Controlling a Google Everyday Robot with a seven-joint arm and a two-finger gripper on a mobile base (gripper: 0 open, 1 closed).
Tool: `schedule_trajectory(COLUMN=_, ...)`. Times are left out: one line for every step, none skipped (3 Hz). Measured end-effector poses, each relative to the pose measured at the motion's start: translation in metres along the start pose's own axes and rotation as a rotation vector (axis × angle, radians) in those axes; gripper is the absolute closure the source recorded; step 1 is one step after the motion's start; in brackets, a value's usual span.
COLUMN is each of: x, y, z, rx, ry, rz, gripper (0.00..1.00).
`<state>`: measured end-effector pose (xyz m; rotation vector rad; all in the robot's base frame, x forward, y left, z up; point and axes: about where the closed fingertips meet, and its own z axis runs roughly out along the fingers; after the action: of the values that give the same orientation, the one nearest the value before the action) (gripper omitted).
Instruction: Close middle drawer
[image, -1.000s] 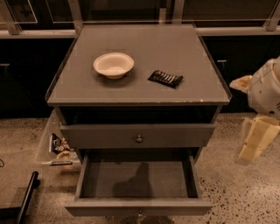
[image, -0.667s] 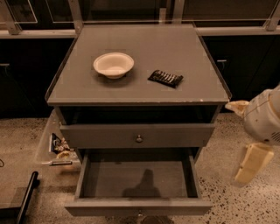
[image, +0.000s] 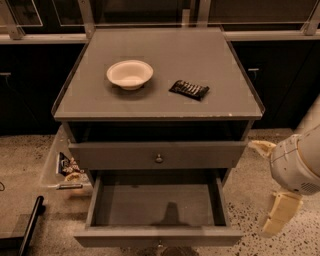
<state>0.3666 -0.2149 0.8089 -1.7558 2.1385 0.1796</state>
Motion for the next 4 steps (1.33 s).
schedule_trajectory(x=0.004, y=0.012, z=0.04, rx=-0.02, ry=-0.034, rz=0.021, gripper=0.0)
schedule_trajectory(x=0.008, y=0.032, z=0.116, rx=-0.08, ry=-0.124, rz=0.051, gripper=0.19)
schedule_trajectory(x=0.009, y=0.043, z=0.174, rx=-0.116, ry=-0.217, rz=0.067, gripper=0.42)
schedule_trajectory(x=0.018, y=0.049, z=0.214, rx=-0.164, ry=-0.261, rz=0.093, gripper=0.65)
